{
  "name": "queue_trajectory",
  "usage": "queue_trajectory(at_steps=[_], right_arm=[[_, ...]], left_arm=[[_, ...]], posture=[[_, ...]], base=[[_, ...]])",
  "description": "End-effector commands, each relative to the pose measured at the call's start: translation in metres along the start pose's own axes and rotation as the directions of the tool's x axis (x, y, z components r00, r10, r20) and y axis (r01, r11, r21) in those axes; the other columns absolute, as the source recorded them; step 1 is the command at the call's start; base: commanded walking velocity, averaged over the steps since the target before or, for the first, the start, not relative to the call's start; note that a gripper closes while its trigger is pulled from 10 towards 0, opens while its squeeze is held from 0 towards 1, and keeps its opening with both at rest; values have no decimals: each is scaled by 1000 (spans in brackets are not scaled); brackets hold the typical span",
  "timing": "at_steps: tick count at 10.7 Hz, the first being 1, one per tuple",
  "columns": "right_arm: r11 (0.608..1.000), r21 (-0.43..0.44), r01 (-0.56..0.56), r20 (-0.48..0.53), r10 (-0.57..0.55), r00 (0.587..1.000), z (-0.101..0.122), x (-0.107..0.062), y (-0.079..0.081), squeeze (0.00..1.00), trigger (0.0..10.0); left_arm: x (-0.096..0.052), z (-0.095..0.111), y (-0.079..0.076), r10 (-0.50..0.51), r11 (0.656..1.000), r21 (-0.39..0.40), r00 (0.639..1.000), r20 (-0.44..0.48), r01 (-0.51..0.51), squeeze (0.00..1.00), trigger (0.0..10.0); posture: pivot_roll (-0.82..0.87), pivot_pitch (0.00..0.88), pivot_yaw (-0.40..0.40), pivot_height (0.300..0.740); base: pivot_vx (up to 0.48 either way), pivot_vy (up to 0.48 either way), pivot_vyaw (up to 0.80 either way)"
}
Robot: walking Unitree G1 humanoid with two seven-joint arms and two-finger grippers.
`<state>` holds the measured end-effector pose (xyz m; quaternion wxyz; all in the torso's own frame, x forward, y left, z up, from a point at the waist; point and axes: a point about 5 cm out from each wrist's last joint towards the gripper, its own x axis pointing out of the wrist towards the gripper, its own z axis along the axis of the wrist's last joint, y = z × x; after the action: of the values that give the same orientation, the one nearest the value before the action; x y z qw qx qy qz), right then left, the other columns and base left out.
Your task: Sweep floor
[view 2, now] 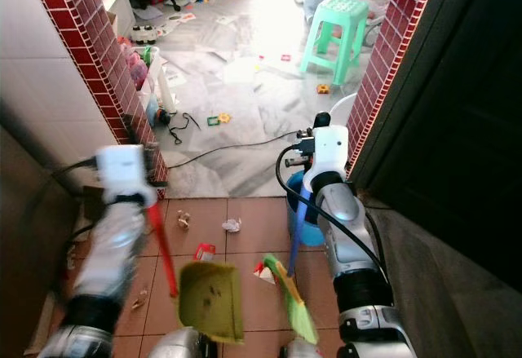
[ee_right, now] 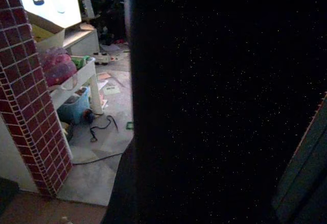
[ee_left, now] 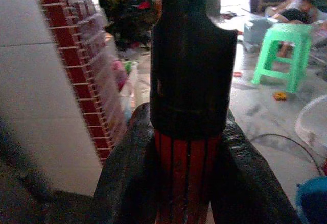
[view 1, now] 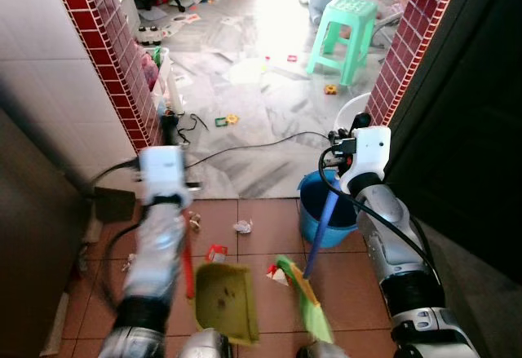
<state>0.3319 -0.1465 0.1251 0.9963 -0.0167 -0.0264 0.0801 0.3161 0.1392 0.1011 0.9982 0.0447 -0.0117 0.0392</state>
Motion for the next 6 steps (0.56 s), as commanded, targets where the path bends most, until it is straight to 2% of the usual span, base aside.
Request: queue_trajectory(at_steps=[1, 2, 4, 6], right_arm=[[1000, -28, 11, 20, -11, 1000, 5, 2, -2, 0, 10000], [997, -64, 32, 35, -30, 999, 8, 1, -7, 0, 10000], [993, -93, 71, 37, -68, 997, 11, 0, -13, 0, 10000], [988, -130, 87, 62, -79, 995, 24, -2, -7, 0, 10000]], left_arm=[[6, 14, -3, -17, 1000, 27, 997, 75, 15, 0, 10000], [8, 8, -6, -1, 998, 56, 997, 73, -3, 0, 10000], [9, 2, -10, 18, 1000, 23, 998, 53, -19, 0, 10000], [22, -3, -14, 52, 999, 7, 998, 23, -52, 0, 10000]], posture=[[-82, 38, 22, 740], [-93, 42, 27, 740], [-98, 55, 21, 740], [-145, 105, 33, 740]], base=[[0, 0, 0], [0, 0, 0], [0, 0, 0], [0, 0, 0]])
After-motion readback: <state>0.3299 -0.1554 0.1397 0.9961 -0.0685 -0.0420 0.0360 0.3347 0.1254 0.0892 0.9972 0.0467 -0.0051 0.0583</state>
